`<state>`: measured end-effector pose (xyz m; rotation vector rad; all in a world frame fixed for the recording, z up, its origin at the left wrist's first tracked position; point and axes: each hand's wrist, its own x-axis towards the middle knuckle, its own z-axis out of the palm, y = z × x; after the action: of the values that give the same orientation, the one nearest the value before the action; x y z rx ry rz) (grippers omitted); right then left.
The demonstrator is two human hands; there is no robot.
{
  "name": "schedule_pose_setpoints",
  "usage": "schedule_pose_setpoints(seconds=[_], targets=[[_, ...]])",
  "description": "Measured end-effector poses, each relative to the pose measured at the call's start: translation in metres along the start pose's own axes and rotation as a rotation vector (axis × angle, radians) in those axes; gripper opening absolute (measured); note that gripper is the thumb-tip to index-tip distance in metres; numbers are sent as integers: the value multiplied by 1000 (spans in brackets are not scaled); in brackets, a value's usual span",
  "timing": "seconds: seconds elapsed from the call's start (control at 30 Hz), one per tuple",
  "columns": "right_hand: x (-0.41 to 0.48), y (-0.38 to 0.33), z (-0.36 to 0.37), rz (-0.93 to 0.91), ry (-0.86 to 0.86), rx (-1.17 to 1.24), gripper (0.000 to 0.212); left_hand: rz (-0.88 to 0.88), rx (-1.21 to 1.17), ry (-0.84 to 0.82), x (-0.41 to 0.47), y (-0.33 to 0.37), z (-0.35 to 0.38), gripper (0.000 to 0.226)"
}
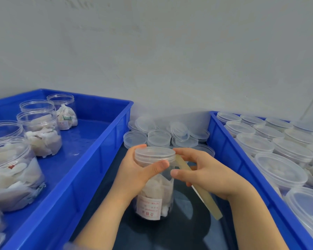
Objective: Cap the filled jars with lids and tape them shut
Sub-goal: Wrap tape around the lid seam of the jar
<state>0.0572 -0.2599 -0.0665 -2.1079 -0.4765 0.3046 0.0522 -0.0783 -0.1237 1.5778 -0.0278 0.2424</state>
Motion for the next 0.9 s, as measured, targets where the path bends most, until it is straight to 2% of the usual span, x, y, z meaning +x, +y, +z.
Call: schedule_pose_setpoints(seconds=[0.17,0.2,0.3,0.4,0.53,0.67,0.77,0.9], targets=[[-3,0,-3,14,34,65,27,11,-19,-29,1,-2,0,86],[-3,0,-3,17,55,57,27,10,-10,-34,1,-2,0,88],[-2,1,-5,28,78,22,47,24,-12,-45,2,-4,-2,89],[-4,0,-8,27,66,-8,51,27,-33,-58,2,-4,-3,91],[-7,-2,-11,28,38,2,48,20,-49,-72,1,-4,-4,87],[-8,-4,-8,75,-25,-38,30,53,-36,-89,-1,-4,-6,87],[-5,-4,-6,87,-17,-50,30,60,-32,-136,-3,-2,-7,86],[-9,-1,-11,64,-94,-11,34,18,-100,-300,-6,0,-10,107]])
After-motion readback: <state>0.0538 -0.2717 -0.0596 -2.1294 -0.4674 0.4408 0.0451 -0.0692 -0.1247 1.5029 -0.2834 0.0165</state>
